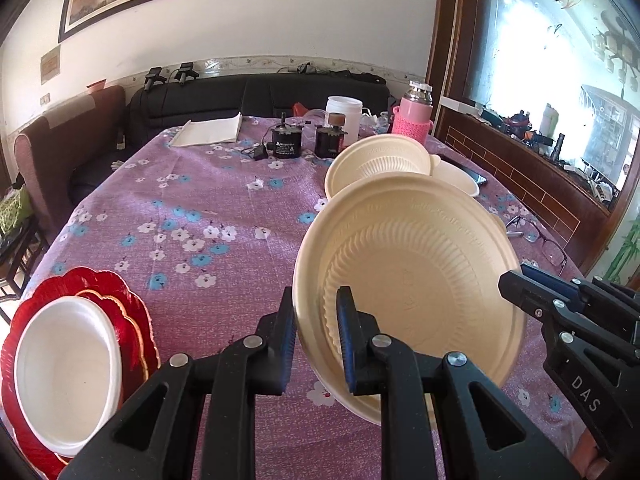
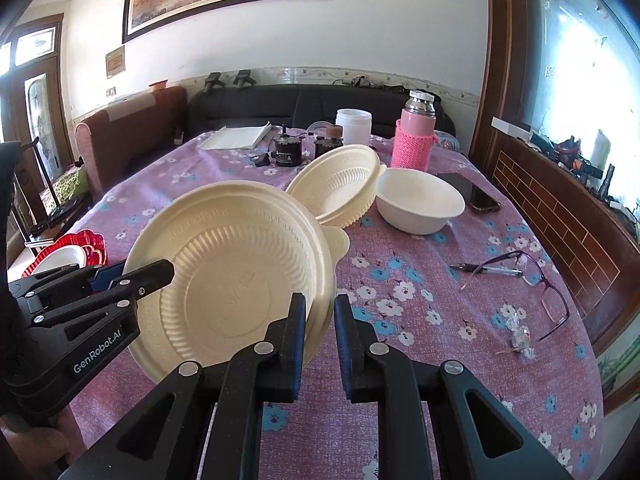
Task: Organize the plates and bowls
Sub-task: 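Lift the beige bowl and carry it over the white bowl stack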
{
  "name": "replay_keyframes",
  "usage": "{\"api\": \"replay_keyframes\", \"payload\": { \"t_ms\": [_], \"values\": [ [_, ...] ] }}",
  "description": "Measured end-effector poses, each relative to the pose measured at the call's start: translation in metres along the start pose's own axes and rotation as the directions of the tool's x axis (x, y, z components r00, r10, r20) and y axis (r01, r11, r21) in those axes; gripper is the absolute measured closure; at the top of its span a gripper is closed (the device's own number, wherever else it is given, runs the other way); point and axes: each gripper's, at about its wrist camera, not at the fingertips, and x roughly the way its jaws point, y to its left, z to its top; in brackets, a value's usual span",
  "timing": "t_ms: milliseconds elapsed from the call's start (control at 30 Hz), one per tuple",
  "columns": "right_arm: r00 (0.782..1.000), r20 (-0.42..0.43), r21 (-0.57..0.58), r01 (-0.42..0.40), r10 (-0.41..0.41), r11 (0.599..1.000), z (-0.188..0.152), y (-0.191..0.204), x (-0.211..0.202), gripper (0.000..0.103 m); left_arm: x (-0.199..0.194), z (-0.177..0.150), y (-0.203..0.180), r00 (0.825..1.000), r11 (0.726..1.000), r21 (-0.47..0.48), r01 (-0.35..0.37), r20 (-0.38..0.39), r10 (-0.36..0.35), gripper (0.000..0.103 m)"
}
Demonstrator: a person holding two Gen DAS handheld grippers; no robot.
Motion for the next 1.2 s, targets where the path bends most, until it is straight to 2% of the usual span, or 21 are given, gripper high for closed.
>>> {"api": "replay_keyframes", "payload": {
  "t_ms": [400,467,733,933,1067,1200],
  "values": [
    [0.998,0.033,-0.018,-0.044,0.045,0.999,0.011,0.019,-0.017,0.087,-0.039,0.007,0.019,0.998,1.000,-0.025,-0.007,0.061,0.008,0.085],
    [0.998,0.037,-0.028,-0.055,0.056,0.998,0.015,0.024,-0.020,0.087,-0.048,0.007,0.023,0.997,0.999,-0.027,-0.018,0.075,0.020,0.081],
    [0.975,-0.018,-0.020,-0.220,0.219,0.975,0.036,0.049,-0.018,0.087,-0.087,0.007,0.062,0.991,0.994,-0.095,-0.059,0.117,0.070,0.079],
    [0.940,-0.068,-0.062,-0.339,0.335,0.939,0.054,0.095,-0.013,0.087,-0.121,0.001,0.108,0.983,0.980,-0.156,-0.123,0.120,0.142,0.079],
    [0.895,-0.156,-0.057,-0.431,0.418,0.901,0.057,0.132,0.002,0.086,-0.132,-0.008,0.142,0.978,0.965,-0.207,-0.162,0.097,0.185,0.079],
    [0.854,-0.237,-0.043,-0.486,0.464,0.873,0.054,0.160,0.019,0.086,-0.133,-0.019,0.168,0.975,0.950,-0.249,-0.187,0.073,0.212,0.079]
  ]
}}
